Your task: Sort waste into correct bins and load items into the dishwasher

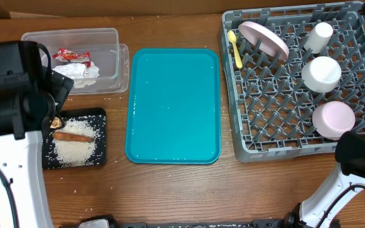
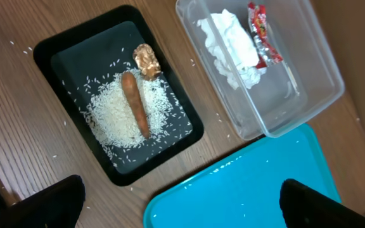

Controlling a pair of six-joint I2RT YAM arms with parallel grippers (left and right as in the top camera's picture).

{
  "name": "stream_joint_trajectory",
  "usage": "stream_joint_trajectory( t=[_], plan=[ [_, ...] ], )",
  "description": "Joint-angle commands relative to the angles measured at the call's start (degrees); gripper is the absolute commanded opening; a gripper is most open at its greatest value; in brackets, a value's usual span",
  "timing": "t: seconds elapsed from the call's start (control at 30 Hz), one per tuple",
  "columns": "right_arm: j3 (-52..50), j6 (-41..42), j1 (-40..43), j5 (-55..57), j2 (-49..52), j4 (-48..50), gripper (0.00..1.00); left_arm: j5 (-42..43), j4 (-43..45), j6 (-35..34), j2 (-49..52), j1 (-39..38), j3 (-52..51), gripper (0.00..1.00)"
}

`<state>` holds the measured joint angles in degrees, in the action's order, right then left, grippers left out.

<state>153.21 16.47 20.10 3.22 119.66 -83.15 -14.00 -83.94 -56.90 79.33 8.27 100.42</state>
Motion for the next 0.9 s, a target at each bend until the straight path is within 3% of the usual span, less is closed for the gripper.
stream_joint_trajectory(
  t=[0.0, 0.4, 0.73, 0.87],
  plan=[
    [0.11, 0.04, -0.11, 0.15, -0.48, 0.26, 1.0, -1.42, 0.17, -0.98, 2.71, 0.0, -0.68, 1.0],
    [0.13, 0.04, -0.11, 0.13, -2.86, 0.24, 1.0, -1.42, 0.22, -0.98, 9.92, 0.0, -0.7, 1.0],
    [0.13, -0.44, -0.15, 2.82, -15.52, -2.34, 1.0, -1.42, 0.2, -0.98, 12.07, 0.0, -0.7, 1.0],
    [-1.44, -0.37, -0.15, 0.11, -18.86, 1.2, 1.0, -1.42, 0.22, -0.98, 12.07, 0.0, -0.7, 1.0]
  ],
)
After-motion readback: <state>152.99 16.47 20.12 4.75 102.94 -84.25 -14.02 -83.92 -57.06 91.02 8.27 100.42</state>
